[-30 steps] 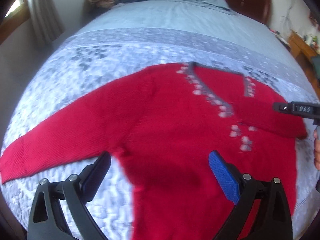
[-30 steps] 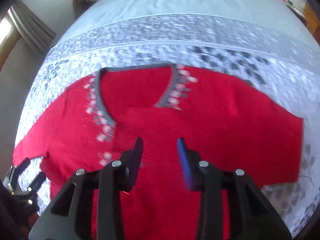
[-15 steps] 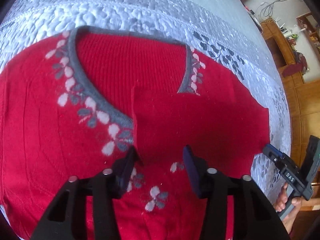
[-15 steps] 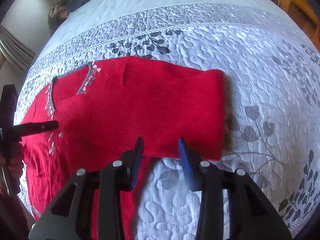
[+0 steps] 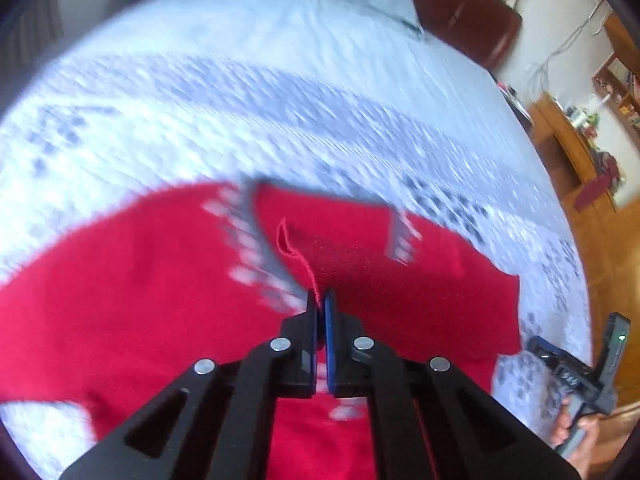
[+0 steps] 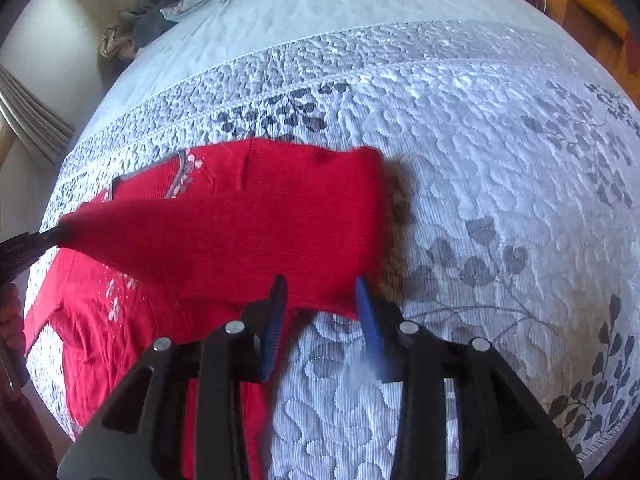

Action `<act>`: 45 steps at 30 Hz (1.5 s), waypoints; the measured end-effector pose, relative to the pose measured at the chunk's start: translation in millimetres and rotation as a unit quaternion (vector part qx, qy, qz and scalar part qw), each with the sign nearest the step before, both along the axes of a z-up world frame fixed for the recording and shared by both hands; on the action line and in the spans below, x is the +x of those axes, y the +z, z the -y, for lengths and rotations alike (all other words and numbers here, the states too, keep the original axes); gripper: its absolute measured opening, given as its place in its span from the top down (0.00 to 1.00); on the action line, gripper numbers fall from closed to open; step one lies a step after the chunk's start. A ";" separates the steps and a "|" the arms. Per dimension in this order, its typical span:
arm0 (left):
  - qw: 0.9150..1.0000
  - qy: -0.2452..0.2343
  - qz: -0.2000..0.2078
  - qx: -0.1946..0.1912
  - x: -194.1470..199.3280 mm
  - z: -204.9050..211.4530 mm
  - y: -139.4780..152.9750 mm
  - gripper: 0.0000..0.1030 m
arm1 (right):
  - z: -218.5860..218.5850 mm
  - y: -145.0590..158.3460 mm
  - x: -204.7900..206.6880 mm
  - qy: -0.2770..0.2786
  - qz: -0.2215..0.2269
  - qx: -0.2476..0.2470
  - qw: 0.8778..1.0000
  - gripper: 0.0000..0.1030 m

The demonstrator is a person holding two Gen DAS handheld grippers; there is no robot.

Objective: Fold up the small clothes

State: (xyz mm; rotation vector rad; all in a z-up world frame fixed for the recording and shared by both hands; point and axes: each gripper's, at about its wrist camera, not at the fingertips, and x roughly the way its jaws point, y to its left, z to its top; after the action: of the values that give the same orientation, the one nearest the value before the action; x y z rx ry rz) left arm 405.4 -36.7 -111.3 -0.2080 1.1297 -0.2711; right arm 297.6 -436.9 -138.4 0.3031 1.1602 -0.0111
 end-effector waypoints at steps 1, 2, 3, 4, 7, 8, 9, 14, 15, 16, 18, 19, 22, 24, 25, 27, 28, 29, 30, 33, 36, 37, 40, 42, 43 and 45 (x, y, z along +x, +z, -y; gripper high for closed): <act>1.000 0.010 0.005 0.014 0.5 -15.4 2.8 0.97 | 0.1 0.1 1.8 -0.001 -0.001 0.005 1.000 0.64; 0.999 0.020 0.007 0.026 1.6 -28.3 2.5 0.97 | -1.9 -1.6 5.7 0.002 -0.006 0.011 1.000 0.64; 0.998 0.036 0.001 0.042 4.4 -46.8 -2.3 0.97 | -5.0 -5.1 10.0 0.007 -0.014 0.016 1.000 0.63; 0.998 0.050 -0.005 0.045 5.3 -61.7 -7.6 0.97 | -7.5 -8.1 13.0 0.008 -0.019 0.017 1.000 0.62; 0.997 0.054 -0.030 0.043 10.4 -82.5 -31.0 0.97 | -16.3 -30.0 27.5 0.003 -0.048 0.036 0.998 0.60; 0.997 0.052 -0.036 0.048 8.5 -84.1 -39.7 0.97 | -17.6 -36.1 30.6 -0.001 -0.055 0.047 0.997 0.60; 0.996 0.048 -0.042 0.055 9.1 -81.6 -48.3 0.97 | -18.4 -44.3 34.7 -0.008 -0.065 0.067 0.996 0.60; 0.994 0.042 -0.052 0.085 2.9 -73.1 -76.2 0.94 | -24.3 -62.7 42.8 -0.010 -0.101 0.040 0.994 0.72; 0.994 0.040 -0.051 0.089 1.4 -74.3 -80.6 0.94 | -25.2 -62.4 42.8 -0.007 -0.104 0.035 0.994 0.72; 0.994 0.041 -0.049 0.087 0.6 -75.0 -82.7 0.93 | -26.2 -62.6 42.9 -0.005 -0.109 0.030 0.994 0.73; 0.995 0.046 -0.050 0.077 -0.3 -77.5 -85.3 0.92 | -28.3 -67.0 43.1 -0.007 -0.113 0.024 0.993 0.73; 0.995 0.048 -0.051 0.073 -0.3 -79.9 -86.0 0.91 | -30.8 -68.1 44.0 -0.006 -0.114 0.014 0.993 0.73; 0.995 0.049 -0.051 0.068 -0.4 -82.1 -85.0 0.91 | -40.6 -63.6 43.7 0.006 -0.109 -0.019 0.994 0.71; 0.995 0.054 -0.056 0.063 -4.7 -87.2 -76.2 0.82 | -39.7 -57.1 40.4 0.001 -0.101 -0.017 0.995 0.68; 0.993 0.073 -0.060 0.068 -11.9 -95.6 -67.4 0.70 | -39.7 -47.5 34.8 -0.006 -0.093 -0.022 0.995 0.63; 0.993 0.089 -0.048 0.053 -29.2 -116.5 -47.6 0.40 | -46.6 -28.2 25.5 0.001 -0.062 -0.046 0.997 0.58; 0.993 0.100 -0.036 0.049 -43.1 -131.9 -36.6 0.31 | -50.0 -20.8 21.3 0.008 -0.051 -0.056 0.997 0.58; 0.992 0.112 -0.028 0.055 -59.7 -150.5 -27.1 0.30 | -57.4 -10.0 15.3 0.021 -0.035 -0.068 0.997 0.56; 0.990 0.123 -0.025 0.064 -72.1 -165.5 -22.2 0.30 | -63.4 -3.6 12.0 0.032 -0.025 -0.071 0.997 0.55; 0.981 0.172 -0.045 0.081 -112.8 -226.3 -21.2 0.30 | -80.9 5.0 6.5 0.063 -0.019 -0.063 0.996 0.53; 0.968 0.232 -0.070 0.065 -141.6 -287.7 -29.0 0.31 | -102.2 1.3 8.2 0.083 -0.019 -0.063 0.994 0.53; 0.962 0.254 -0.079 0.063 -147.4 -306.8 -31.6 0.31 | -108.8 -0.9 9.2 0.087 -0.021 -0.066 0.994 0.53; 0.944 0.317 -0.087 0.030 -158.6 -358.9 -38.1 0.35 | -122.8 -8.6 11.1 0.098 -0.025 -0.067 0.993 0.53; 0.936 0.337 -0.096 -0.022 -157.0 -382.9 -44.5 0.38 | -126.7 -8.5 13.7 0.099 -0.026 -0.070 0.992 0.53; 0.933 0.344 -0.099 -0.036 -155.8 -389.0 -46.5 0.40 | -127.3 -8.7 13.1 0.098 -0.027 -0.072 0.992 0.53; 0.925 0.363 -0.097 -0.062 -152.2 -398.8 -48.3 0.42 | -127.0 -10.4 14.9 0.095 -0.027 -0.077 0.992 0.53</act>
State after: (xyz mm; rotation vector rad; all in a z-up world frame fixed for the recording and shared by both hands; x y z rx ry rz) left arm 253.2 362.1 -159.5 -0.7586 1.1547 0.3483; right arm 312.5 -309.9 -148.7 0.0564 1.2314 0.0580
